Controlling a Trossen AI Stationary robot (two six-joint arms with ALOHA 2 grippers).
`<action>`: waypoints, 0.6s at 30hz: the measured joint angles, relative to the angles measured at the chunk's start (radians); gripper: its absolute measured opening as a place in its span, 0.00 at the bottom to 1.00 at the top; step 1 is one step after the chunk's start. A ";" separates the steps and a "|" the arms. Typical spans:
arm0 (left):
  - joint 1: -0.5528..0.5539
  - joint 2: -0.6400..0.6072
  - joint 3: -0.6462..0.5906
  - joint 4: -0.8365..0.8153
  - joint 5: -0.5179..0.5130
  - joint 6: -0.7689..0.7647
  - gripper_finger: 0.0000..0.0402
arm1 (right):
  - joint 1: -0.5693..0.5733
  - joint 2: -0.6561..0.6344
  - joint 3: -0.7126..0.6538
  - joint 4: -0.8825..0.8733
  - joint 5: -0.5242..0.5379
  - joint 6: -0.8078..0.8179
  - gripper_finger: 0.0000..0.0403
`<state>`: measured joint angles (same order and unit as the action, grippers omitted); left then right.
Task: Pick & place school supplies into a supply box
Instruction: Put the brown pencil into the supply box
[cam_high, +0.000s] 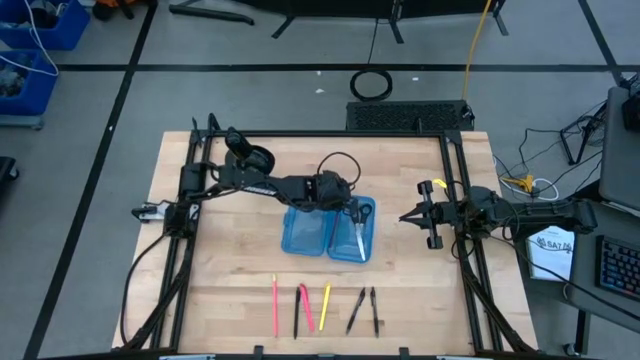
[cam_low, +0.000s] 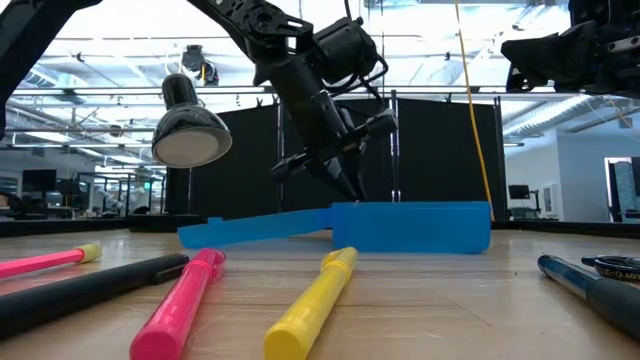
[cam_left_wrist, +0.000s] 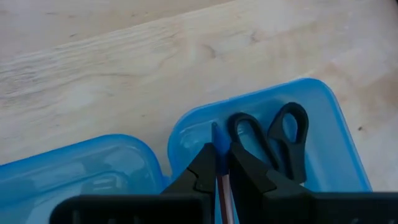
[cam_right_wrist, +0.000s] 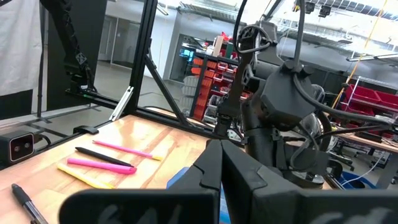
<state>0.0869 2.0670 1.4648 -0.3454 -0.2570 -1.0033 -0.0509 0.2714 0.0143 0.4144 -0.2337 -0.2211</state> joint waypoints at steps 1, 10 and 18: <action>-0.003 0.000 -0.001 0.001 -0.004 0.000 0.08 | 0.000 0.000 0.000 0.000 0.000 0.000 0.00; -0.011 0.031 -0.002 0.013 -0.013 -0.007 0.08 | 0.000 0.000 0.000 0.023 0.000 -0.006 0.00; -0.012 0.105 -0.001 0.078 0.041 -0.068 0.08 | 0.000 0.000 0.000 0.023 0.000 -0.003 0.00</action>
<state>0.0753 2.1716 1.4637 -0.2673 -0.2162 -1.0709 -0.0509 0.2714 0.0143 0.4374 -0.2333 -0.2241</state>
